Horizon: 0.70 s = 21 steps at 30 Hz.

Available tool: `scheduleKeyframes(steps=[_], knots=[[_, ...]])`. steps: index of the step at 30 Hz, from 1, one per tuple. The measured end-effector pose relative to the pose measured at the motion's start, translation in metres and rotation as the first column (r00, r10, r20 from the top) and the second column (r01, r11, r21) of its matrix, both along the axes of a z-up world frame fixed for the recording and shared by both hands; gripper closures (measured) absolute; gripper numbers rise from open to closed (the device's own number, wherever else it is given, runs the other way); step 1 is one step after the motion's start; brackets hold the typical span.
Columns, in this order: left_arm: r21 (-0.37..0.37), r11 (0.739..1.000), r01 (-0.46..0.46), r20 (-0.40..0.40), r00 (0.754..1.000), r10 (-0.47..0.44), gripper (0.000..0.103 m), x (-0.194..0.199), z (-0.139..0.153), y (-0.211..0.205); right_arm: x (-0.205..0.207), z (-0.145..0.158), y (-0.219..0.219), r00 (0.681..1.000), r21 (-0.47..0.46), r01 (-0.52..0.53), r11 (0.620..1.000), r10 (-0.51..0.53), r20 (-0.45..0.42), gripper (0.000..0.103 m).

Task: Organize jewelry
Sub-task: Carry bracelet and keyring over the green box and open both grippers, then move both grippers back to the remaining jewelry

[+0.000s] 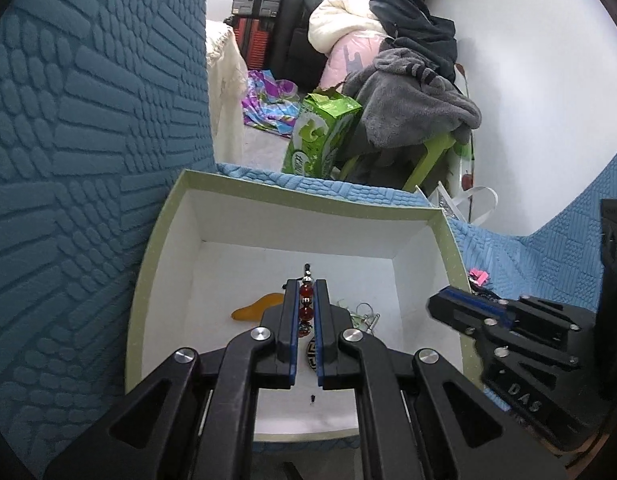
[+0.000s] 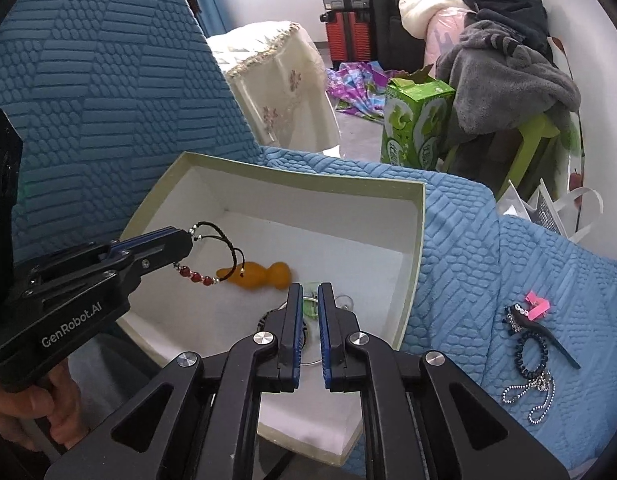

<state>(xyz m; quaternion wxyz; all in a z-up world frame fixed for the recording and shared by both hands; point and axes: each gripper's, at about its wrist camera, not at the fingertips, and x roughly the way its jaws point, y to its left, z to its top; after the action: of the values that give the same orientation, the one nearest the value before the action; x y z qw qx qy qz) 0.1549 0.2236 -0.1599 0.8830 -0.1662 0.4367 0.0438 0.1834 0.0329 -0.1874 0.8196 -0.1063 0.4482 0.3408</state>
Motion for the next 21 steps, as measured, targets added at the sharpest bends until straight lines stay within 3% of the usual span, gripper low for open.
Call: scheduleKeyframes(steps=[5,9,12,14,16,21], knots=[[0.009,1.000,-0.020,0.034,0.999,0.019,0.094,-0.004,0.022,-0.002,-0.003,0.027,-0.013,0.999,0.029,0.011,1.000,-0.012,0.037,0.096],[0.013,0.999,-0.039,0.094,0.995,0.038,0.067,-0.014,0.049,-0.008,-0.010,0.053,-0.024,0.997,0.059,0.012,0.998,-0.016,0.077,0.096],[0.001,0.999,-0.044,0.140,0.989,0.044,0.066,-0.023,0.073,-0.013,-0.016,0.077,-0.035,0.994,0.087,0.006,0.996,-0.015,0.105,0.096],[0.020,0.999,-0.049,0.168,0.985,0.045,0.060,-0.029,0.090,-0.019,-0.020,0.090,-0.041,0.992,0.101,-0.002,0.995,-0.011,0.125,0.095],[0.034,0.998,-0.056,0.197,0.979,0.049,0.047,-0.035,0.103,-0.024,-0.025,0.102,-0.049,0.989,0.115,-0.008,0.993,-0.009,0.148,0.094],[0.045,0.997,-0.058,0.254,0.966,0.045,0.036,-0.044,0.128,-0.041,-0.032,0.123,-0.072,0.976,0.145,-0.008,0.989,-0.024,0.215,0.083]])
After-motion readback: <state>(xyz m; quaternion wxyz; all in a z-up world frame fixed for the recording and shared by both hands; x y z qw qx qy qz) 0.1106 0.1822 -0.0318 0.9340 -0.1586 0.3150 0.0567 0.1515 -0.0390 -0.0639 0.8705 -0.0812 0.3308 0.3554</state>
